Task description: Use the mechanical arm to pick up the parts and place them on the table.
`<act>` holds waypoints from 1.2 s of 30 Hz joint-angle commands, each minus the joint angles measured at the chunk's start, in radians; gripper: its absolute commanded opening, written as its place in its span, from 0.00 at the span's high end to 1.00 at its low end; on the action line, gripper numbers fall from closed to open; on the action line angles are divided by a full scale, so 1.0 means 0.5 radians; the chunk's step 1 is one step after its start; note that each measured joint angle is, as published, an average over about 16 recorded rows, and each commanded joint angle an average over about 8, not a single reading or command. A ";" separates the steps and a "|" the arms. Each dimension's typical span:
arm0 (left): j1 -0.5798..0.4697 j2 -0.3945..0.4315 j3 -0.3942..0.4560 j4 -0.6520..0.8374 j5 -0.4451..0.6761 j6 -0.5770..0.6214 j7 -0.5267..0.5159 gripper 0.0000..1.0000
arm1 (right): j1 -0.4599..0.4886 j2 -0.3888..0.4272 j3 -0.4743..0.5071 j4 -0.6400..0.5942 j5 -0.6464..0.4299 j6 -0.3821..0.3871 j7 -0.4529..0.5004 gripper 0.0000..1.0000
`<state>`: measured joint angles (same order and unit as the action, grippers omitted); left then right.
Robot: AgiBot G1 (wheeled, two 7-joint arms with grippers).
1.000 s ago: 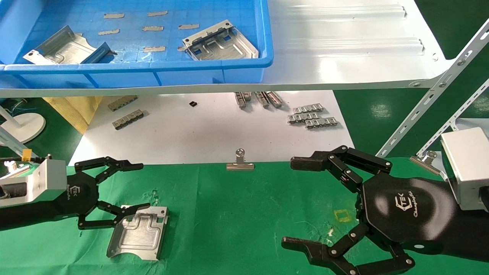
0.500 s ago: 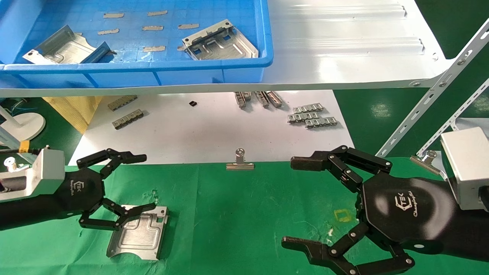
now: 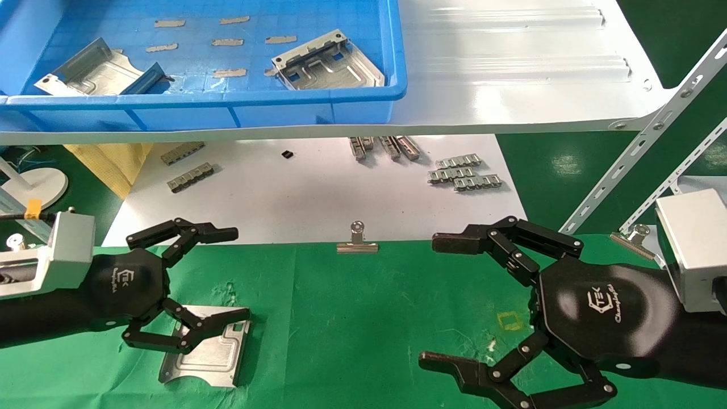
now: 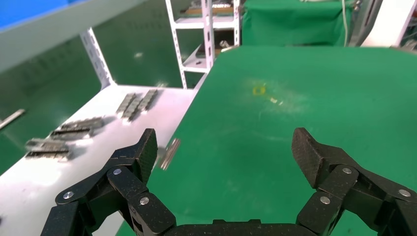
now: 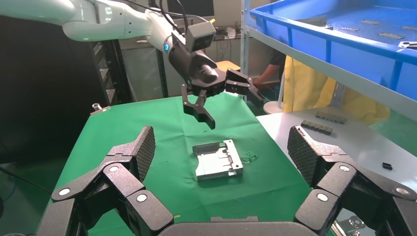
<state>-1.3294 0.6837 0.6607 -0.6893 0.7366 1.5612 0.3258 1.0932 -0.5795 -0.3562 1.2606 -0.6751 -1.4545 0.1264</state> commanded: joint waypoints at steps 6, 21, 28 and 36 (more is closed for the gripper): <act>0.099 -0.028 -0.148 -0.231 -0.002 -0.025 -0.200 0.00 | 0.000 0.000 0.000 0.000 0.000 0.000 0.000 0.00; 0.311 -0.088 -0.465 -0.726 -0.007 -0.080 -0.626 0.00 | 0.000 0.000 0.000 0.000 0.000 0.000 0.000 0.00; 0.409 -0.116 -0.612 -0.956 -0.010 -0.105 -0.825 0.00 | 0.000 0.000 0.000 0.000 0.000 0.000 0.000 0.00; 0.510 -0.145 -0.763 -1.191 -0.012 -0.130 -1.024 0.00 | 0.000 0.000 0.000 0.000 0.000 0.000 0.000 0.00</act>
<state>-1.0798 0.6126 0.2872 -1.2719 0.7309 1.4973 -0.1730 1.0932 -0.5794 -0.3564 1.2605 -0.6749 -1.4543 0.1262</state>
